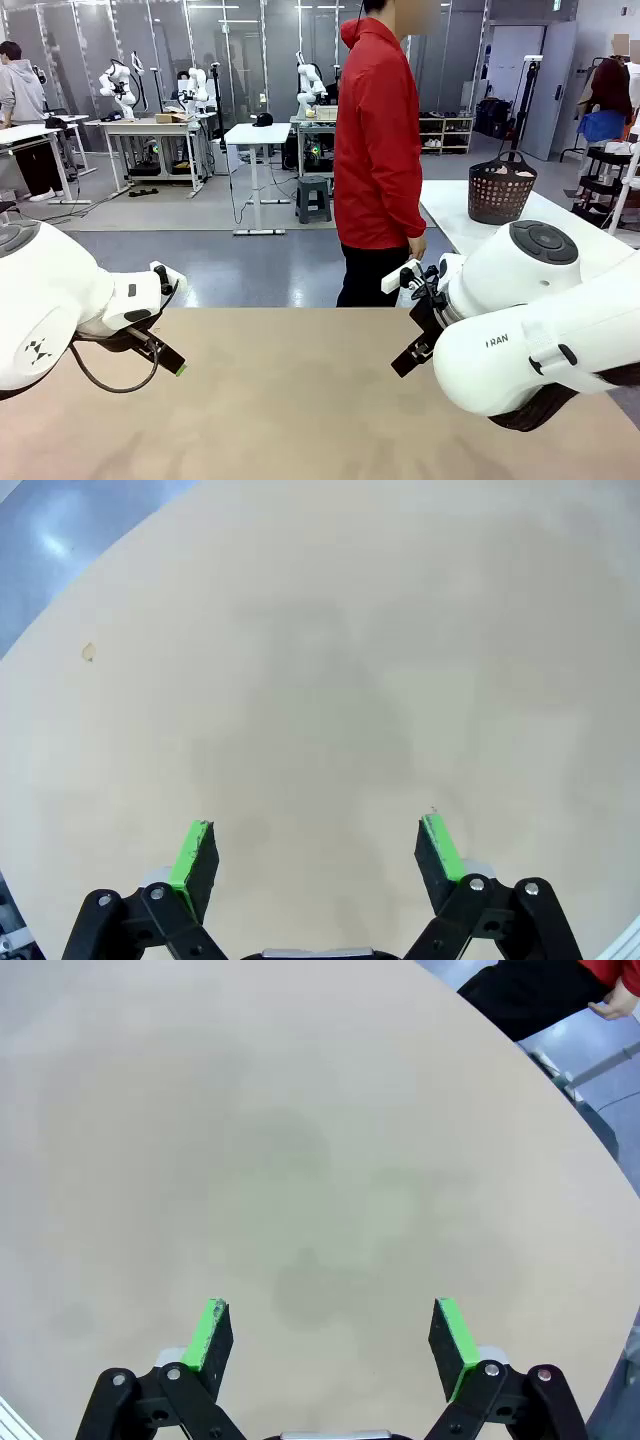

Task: Fold the towel.
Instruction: Grab the top end of the 100 cm Hotel Towel extended by the human.

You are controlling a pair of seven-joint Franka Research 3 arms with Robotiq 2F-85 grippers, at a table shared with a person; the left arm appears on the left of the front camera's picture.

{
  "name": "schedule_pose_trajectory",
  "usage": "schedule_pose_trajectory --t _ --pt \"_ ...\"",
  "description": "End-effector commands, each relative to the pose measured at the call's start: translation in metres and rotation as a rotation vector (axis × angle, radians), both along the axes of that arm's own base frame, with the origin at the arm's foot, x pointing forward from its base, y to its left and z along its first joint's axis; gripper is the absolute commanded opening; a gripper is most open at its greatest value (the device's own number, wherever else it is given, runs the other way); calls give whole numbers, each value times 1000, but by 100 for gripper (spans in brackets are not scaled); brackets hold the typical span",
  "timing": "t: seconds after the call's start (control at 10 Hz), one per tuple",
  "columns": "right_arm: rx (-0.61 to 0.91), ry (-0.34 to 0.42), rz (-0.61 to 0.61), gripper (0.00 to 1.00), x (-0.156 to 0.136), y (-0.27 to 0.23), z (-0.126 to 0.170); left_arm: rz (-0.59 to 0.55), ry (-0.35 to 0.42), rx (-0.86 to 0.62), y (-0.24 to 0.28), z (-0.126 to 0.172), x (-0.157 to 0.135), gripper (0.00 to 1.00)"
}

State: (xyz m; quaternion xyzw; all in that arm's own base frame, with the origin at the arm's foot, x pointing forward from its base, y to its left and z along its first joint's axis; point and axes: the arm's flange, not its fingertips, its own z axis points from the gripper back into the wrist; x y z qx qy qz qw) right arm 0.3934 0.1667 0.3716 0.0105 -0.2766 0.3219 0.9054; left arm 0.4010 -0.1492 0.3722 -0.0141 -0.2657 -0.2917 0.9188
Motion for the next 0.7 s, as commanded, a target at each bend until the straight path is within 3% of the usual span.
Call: schedule_pose_trajectory --t 0.0,0.6 --pt "0 0 0 100 0 0 0 0 0 0 0 0 0 100" --pt "0 0 0 100 0 0 0 0 0 0 0 0 0 100"
